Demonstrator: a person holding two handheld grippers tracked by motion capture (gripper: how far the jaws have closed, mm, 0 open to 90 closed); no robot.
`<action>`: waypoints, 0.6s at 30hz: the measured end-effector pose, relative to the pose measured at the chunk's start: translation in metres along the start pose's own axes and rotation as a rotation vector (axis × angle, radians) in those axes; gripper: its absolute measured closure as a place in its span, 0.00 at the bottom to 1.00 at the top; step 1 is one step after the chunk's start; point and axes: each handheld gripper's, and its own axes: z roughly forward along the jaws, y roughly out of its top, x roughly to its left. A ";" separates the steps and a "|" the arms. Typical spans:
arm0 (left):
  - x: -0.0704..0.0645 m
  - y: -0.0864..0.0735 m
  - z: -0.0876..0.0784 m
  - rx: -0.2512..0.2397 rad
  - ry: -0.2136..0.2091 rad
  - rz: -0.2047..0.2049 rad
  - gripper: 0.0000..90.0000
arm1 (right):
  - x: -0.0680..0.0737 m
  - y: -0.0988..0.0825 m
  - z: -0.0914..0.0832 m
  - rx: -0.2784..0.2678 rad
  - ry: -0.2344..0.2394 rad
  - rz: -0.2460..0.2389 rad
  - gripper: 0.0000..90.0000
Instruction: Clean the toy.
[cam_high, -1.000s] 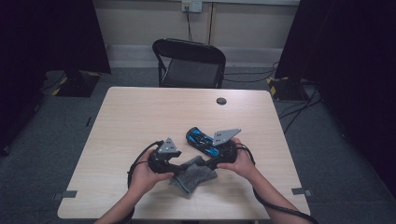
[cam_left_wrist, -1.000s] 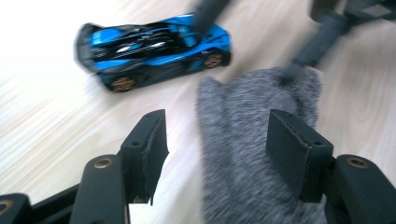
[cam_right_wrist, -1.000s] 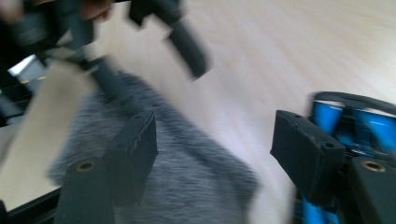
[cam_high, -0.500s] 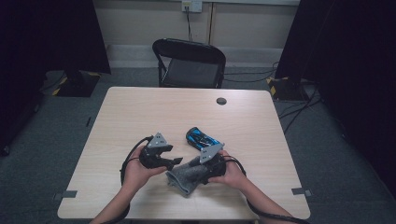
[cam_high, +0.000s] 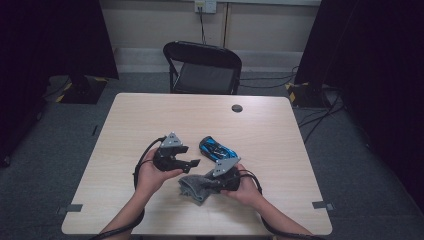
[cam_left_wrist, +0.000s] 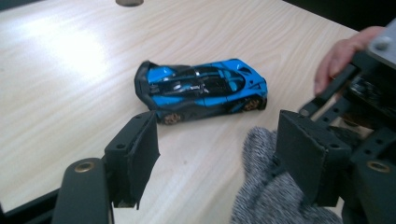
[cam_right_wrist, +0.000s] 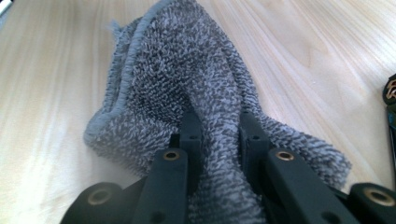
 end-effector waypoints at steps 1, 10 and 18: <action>0.000 0.002 0.002 -0.007 0.002 0.007 0.33 | 0.001 0.000 -0.003 -0.002 -0.007 0.006 0.86; -0.005 0.027 0.049 0.046 -0.025 0.081 0.31 | -0.004 -0.016 -0.047 0.008 -0.038 0.025 0.86; -0.010 0.040 0.095 0.081 -0.045 0.072 0.27 | -0.011 -0.043 -0.065 0.013 -0.042 0.079 0.85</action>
